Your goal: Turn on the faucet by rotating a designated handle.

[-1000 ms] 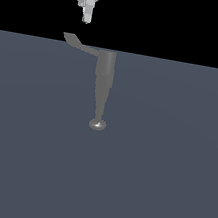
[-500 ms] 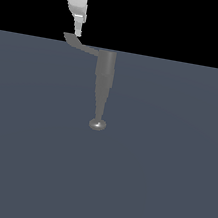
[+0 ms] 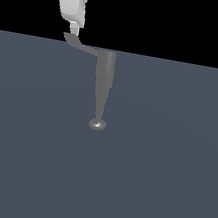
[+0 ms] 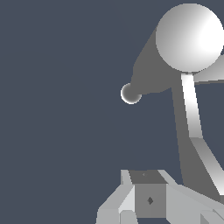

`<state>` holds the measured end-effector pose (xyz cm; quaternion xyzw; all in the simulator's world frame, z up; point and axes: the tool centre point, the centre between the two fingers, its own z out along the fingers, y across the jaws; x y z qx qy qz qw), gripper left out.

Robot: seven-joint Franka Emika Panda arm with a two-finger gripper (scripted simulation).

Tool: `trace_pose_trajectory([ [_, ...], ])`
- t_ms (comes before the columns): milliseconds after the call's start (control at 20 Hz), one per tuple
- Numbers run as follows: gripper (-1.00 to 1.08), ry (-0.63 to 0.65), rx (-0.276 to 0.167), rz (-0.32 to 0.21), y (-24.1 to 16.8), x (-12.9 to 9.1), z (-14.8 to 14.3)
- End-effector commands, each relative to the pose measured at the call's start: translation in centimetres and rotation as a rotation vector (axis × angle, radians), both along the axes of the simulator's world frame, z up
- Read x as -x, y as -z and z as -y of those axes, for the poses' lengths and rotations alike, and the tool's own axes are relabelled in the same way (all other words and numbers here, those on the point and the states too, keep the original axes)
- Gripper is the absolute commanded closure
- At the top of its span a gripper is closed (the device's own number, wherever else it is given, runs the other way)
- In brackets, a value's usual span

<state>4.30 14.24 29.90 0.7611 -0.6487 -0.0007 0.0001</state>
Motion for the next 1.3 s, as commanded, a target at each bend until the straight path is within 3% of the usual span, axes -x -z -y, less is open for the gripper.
trace_pose_trajectory([
  [0, 1.08, 0.004, 0.001, 0.001, 0.0, -0.1, 0.0],
  [150, 1.08, 0.003, 0.001, 0.001, 0.0, 0.0, 0.0],
  [1250, 1.08, 0.003, 0.001, 0.001, 0.1, 6.0, 1.1],
])
